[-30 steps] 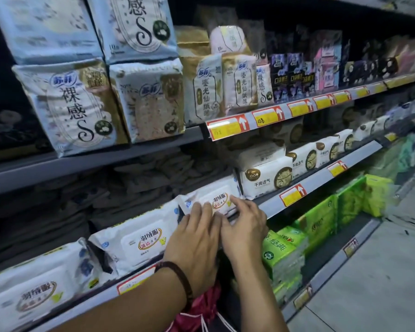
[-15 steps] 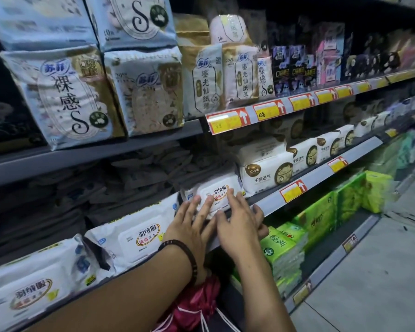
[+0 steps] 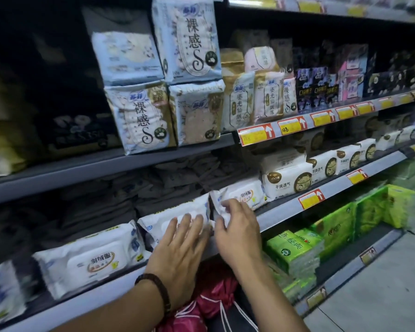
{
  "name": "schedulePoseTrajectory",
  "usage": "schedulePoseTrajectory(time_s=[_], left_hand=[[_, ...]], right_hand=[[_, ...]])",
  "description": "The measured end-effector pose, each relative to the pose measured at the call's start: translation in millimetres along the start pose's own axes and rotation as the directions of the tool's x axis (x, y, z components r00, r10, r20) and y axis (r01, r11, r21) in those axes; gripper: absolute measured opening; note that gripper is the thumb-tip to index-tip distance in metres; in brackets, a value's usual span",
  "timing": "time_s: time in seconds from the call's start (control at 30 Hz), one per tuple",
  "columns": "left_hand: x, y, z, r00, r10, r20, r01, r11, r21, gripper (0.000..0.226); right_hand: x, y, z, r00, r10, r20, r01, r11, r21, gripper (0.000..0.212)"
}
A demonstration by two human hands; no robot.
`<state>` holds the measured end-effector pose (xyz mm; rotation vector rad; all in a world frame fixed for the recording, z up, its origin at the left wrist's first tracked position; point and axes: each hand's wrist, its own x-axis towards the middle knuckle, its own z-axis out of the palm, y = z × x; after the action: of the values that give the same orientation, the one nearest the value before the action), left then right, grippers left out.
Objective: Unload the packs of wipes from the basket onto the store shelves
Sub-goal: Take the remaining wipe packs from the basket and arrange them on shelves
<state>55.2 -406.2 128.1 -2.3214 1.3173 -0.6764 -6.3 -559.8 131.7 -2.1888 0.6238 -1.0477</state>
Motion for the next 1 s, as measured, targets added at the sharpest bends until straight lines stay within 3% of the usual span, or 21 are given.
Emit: schedulePoseTrajectory(time_s=[0.2,0.4,0.53,0.63,0.73,0.83,0.9,1.0], left_hand=[[-38.1,-31.4,24.5,0.995,-0.073,0.071,0.070,0.996,0.054,0.087],[-23.9,-28.0,0.3,0.970,-0.103,0.219,0.084,0.992,0.094,0.091],[-19.7,-22.6,-11.8,0.950,-0.157,0.270,0.131,0.985,0.111,0.081],[-22.5,-21.7,-14.4,0.937,-0.169,0.304,0.161,0.986,0.053,0.088],[-38.6,-30.8,-15.8,0.962,-0.143,0.233,0.148,0.989,-0.003,0.096],[-71.3,-49.3,-19.0,0.973,-0.178,0.146,0.187,0.981,-0.045,0.091],[-101.4,-62.7,-15.2,0.961,-0.219,0.166,0.224,0.974,-0.013,0.093],[-148.1,-82.2,2.9,0.912,-0.352,0.210,0.360,0.933,0.001,0.091]], right_hand=[[-42.3,-26.0,36.6,0.980,-0.145,0.136,0.157,0.985,-0.076,0.052],[-39.0,-46.8,42.5,0.927,-0.027,0.374,0.119,0.967,-0.224,0.073],[-38.7,-52.6,38.8,0.876,0.013,0.482,0.146,0.945,-0.292,0.082],[-43.6,-61.0,33.1,0.856,0.064,0.513,0.119,0.941,-0.317,0.082],[-52.0,-79.0,27.3,0.869,0.094,0.485,0.081,0.941,-0.327,0.071],[-67.8,-100.2,30.5,0.913,-0.028,0.407,0.172,0.931,-0.321,0.052],[-82.5,-111.9,39.0,0.899,-0.160,0.408,0.283,0.923,-0.260,0.045],[-107.1,-122.9,57.5,0.860,-0.291,0.419,0.392,0.902,-0.180,0.050]])
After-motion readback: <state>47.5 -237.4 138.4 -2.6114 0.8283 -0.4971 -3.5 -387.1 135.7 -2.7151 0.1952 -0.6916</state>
